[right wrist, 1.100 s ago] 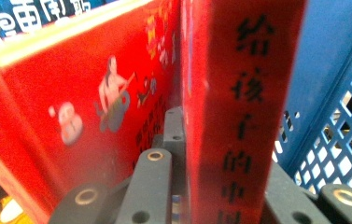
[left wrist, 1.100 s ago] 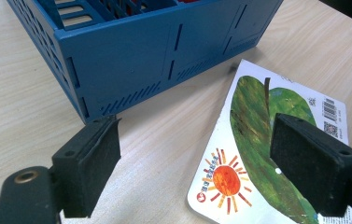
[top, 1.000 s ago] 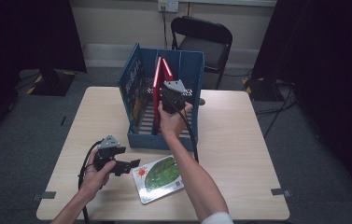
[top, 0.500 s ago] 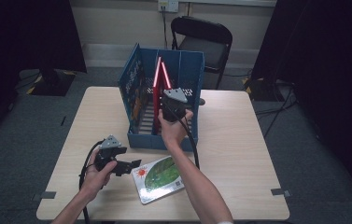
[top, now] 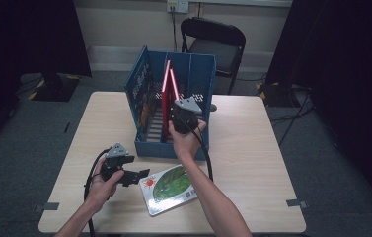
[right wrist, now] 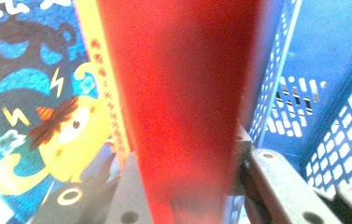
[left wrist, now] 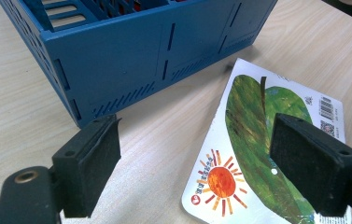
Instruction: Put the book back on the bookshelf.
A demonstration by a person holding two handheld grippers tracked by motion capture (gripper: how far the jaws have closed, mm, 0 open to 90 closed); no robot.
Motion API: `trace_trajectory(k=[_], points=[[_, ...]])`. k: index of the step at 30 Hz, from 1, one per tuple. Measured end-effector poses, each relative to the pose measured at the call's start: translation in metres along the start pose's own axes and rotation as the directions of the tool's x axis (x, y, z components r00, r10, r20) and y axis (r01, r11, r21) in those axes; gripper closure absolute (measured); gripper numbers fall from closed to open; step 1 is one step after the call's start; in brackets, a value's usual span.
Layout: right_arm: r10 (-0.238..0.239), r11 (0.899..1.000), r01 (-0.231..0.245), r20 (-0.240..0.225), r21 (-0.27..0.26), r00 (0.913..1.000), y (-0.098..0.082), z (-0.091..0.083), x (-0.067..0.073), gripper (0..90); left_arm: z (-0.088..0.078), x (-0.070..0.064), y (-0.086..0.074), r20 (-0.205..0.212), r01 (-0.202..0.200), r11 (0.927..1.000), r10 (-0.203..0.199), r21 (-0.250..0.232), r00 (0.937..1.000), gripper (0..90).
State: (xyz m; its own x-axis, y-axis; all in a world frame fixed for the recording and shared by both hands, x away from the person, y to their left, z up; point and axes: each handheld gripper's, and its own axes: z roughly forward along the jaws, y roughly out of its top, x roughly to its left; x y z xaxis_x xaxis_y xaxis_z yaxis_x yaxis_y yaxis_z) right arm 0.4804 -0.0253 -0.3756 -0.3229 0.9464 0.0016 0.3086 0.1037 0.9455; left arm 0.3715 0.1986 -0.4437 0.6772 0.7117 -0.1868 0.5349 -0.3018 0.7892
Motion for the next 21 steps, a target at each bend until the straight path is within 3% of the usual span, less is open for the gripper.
trace_trajectory(k=[11,21], points=[[0.015,0.999,-0.012,-0.089,0.037,0.996,-0.021,-0.018,-0.007,67.8,0.001,0.0,0.0,0.0,-0.002,1.0,0.002,0.006,1.0,16.1],[0.011,0.996,0.0,-0.113,0.094,0.9935,-0.042,-0.022,-0.009,71.4,0.002,-0.001,0.0,0.003,-0.001,1.0,0.001,0.006,1.0,16.1]])
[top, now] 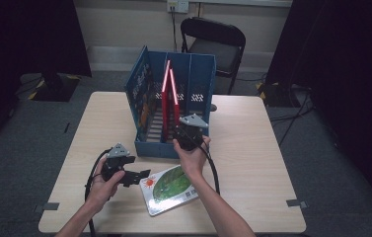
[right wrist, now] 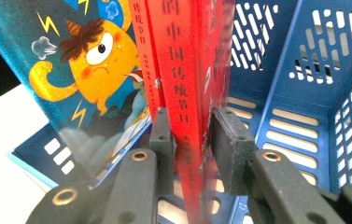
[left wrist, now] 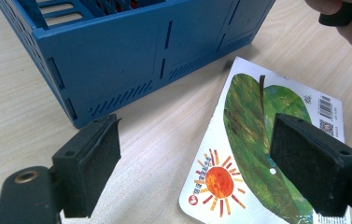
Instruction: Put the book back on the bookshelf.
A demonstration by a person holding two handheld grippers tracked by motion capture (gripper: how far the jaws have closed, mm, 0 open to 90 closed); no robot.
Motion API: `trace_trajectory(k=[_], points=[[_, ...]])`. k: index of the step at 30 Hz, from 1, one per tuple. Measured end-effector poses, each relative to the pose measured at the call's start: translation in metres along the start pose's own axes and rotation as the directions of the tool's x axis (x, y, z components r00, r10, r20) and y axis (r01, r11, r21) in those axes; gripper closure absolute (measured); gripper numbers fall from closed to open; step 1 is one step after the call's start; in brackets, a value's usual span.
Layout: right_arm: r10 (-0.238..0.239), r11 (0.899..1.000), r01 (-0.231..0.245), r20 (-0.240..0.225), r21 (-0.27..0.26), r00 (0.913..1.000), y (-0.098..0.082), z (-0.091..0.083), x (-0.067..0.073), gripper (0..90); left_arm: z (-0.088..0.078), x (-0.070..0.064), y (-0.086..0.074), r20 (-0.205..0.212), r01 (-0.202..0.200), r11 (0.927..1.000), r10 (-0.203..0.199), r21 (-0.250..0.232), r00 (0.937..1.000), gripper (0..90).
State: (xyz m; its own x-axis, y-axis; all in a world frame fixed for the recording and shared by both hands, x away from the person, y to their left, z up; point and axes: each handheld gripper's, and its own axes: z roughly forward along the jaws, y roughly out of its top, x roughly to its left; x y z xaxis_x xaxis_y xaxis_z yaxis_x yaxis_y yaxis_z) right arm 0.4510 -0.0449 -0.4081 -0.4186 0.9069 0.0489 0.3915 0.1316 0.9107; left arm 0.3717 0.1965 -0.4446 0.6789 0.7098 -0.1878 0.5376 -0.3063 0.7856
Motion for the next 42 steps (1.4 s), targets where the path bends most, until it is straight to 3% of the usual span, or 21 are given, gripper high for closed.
trace_trajectory(k=[18,23,28,35,42], points=[[-0.004,1.0,0.004,0.017,-0.003,0.9999,0.009,0.019,0.005,71.0,0.0,0.0,0.0,0.002,0.0,1.0,0.0,-0.001,1.0,16.2],[-0.048,0.999,0.048,0.021,0.001,0.9986,0.014,0.023,0.008,69.6,0.0,0.001,0.0,0.002,-0.002,1.0,0.002,0.002,1.0,16.2],[-0.085,0.996,0.085,-0.017,0.005,0.9962,0.014,0.025,0.008,66.6,-0.001,0.0,0.0,0.004,0.002,1.0,-0.002,0.0,1.0,16.2],[-0.068,0.998,0.069,-0.08,0.007,0.9945,0.009,0.015,0.004,67.5,0.001,0.0,0.0,0.007,0.0,1.0,0.0,0.006,1.0,16.2],[-0.07,0.997,0.072,-0.094,0.026,0.9931,0.009,0.019,0.003,70.7,0.003,0.0,0.0,0.005,-0.001,0.9999,0.001,0.012,1.0,16.6]])
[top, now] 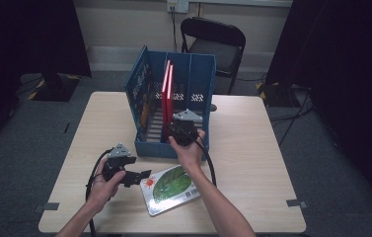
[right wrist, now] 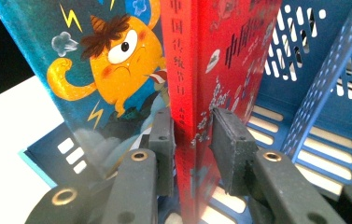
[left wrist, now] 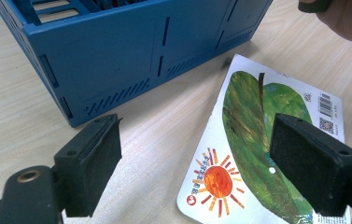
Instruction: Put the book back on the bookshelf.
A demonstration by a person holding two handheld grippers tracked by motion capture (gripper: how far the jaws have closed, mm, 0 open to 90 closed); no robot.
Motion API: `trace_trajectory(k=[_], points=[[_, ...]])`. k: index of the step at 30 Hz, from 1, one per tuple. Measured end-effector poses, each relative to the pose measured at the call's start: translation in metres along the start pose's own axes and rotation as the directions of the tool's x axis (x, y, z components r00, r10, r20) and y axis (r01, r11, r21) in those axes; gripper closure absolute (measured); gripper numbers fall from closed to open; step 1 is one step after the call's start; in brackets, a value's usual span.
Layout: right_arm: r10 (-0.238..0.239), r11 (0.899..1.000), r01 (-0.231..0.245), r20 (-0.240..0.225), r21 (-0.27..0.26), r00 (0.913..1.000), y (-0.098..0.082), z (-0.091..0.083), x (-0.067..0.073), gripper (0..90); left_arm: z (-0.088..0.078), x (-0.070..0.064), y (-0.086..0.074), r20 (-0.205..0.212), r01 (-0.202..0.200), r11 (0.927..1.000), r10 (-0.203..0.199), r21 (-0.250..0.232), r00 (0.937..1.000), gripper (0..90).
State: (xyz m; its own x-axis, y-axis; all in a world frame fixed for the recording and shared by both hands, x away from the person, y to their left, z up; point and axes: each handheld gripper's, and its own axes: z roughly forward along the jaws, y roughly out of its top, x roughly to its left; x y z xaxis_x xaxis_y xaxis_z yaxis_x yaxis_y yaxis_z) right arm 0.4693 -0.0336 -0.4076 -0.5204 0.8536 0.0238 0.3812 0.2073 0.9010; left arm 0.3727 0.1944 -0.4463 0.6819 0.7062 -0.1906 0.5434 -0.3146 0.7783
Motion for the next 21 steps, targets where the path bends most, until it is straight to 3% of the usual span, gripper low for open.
trace_trajectory(k=[21], points=[[-0.058,0.998,0.059,-0.036,0.021,0.9977,0.012,0.016,-0.008,68.4,-0.001,0.001,-0.001,0.001,0.002,1.0,-0.002,0.001,1.0,16.6]])
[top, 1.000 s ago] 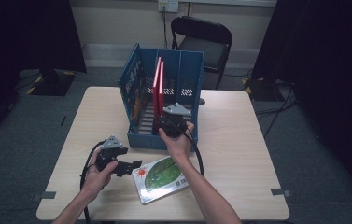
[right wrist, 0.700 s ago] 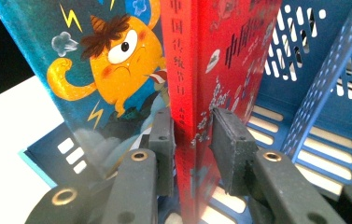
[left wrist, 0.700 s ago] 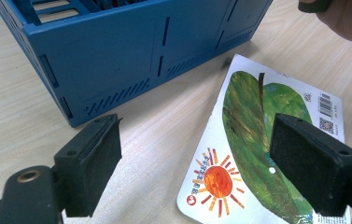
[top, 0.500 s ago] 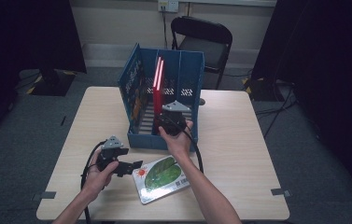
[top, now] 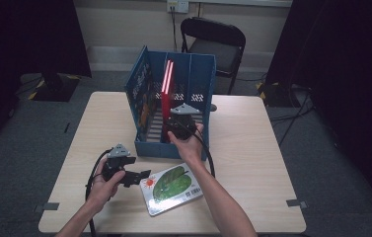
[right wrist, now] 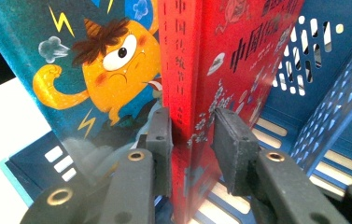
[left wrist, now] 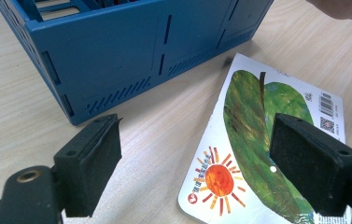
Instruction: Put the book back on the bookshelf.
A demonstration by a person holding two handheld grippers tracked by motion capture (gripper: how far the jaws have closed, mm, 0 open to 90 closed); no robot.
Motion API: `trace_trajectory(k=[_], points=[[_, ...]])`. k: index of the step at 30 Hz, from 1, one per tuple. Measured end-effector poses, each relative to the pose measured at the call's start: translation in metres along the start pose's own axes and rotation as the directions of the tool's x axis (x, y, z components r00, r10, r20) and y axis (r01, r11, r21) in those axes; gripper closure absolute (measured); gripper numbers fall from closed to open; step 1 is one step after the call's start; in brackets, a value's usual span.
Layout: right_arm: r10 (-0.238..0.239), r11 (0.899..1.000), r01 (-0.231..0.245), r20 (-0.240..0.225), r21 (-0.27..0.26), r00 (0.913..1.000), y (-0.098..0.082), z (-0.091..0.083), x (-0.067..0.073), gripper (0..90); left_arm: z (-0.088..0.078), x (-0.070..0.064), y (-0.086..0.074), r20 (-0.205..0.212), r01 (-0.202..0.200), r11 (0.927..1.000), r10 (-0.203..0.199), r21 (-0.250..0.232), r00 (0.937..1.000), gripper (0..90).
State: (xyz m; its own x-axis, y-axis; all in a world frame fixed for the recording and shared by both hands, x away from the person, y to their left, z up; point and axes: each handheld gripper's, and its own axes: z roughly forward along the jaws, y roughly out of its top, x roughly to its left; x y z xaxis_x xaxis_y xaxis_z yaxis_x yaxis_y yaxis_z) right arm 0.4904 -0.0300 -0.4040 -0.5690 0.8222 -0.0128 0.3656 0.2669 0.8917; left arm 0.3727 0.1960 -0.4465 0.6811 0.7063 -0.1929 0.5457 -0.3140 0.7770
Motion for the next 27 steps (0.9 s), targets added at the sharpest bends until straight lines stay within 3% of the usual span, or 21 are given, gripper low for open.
trace_trajectory(k=[10,13,27], points=[[0.0,1.0,0.0,-0.011,0.021,0.9999,-0.0063,0.0013,0.0007,67.8,0.0,0.0002,-0.0002,-0.001,0.005,1.0,-0.005,-0.004,1.0,16.6],[-0.001,1.0,0.002,-0.03,0.023,0.9995,-0.0098,-0.0005,-0.0017,72.3,0.0,0.0008,-0.0002,-0.001,0.004,1.0,-0.004,-0.001,1.0,16.6],[-0.03,0.999,0.032,-0.039,0.044,0.9988,-0.0048,0.0033,-0.0076,72.9,0.0,0.0018,-0.0004,-0.001,0.008,1.0,-0.008,0.002,1.0,16.7]])
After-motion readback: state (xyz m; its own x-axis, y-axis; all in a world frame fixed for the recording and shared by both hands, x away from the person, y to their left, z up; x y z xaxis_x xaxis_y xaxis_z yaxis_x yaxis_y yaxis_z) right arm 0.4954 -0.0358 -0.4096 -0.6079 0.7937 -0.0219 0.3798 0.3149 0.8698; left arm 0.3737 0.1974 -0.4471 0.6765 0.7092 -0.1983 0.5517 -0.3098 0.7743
